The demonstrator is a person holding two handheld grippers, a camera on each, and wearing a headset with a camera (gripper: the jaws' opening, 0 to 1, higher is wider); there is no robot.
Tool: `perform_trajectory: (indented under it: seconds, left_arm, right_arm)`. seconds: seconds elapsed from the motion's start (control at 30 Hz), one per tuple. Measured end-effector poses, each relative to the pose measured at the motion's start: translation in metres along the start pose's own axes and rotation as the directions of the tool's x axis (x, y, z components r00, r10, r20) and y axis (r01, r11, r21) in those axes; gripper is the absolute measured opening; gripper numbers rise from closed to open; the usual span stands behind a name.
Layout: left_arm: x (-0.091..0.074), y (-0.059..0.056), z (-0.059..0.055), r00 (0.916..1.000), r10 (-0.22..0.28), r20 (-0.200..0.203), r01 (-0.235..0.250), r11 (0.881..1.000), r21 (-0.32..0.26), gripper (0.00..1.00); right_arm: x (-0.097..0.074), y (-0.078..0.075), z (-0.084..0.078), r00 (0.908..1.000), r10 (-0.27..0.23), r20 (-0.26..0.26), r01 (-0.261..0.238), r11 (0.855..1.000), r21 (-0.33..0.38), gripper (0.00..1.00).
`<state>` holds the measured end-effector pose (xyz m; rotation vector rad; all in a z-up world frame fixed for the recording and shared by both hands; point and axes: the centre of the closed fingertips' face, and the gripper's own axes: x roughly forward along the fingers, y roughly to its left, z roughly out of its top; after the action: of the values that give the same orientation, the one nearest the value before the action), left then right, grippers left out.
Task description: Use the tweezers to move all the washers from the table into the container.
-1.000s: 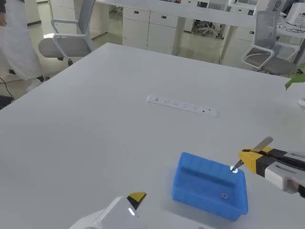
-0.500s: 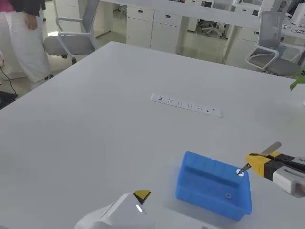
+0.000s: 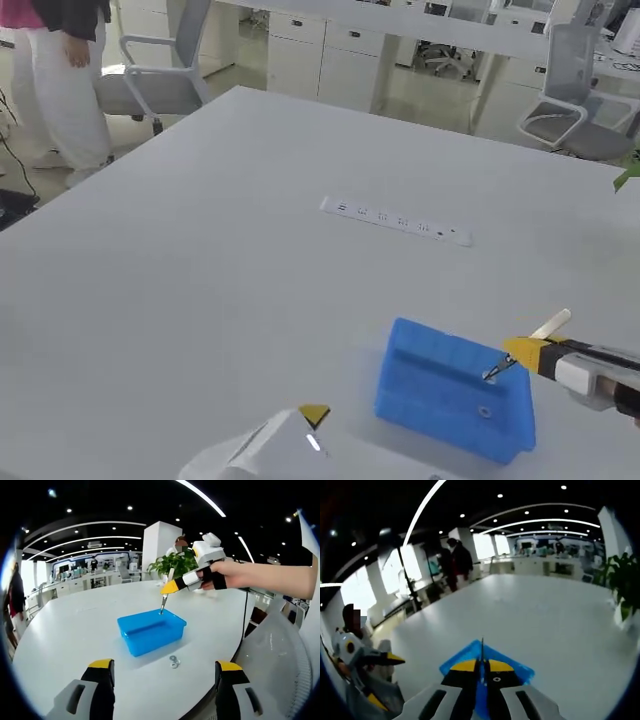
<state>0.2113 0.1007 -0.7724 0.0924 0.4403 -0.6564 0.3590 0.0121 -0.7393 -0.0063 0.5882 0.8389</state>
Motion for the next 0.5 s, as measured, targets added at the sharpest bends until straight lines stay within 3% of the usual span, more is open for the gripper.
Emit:
perform_trajectory:
  seconds: [0.5]
  left_arm:
    - [0.001, 0.001, -0.005, 0.9997, -0.002, -0.024, 0.002, 1.000, 0.007, 0.80]
  right_arm:
    - [0.027, -0.005, -0.031, 0.9923, 0.045, -0.116, -0.042, 0.999, 0.032, 0.03]
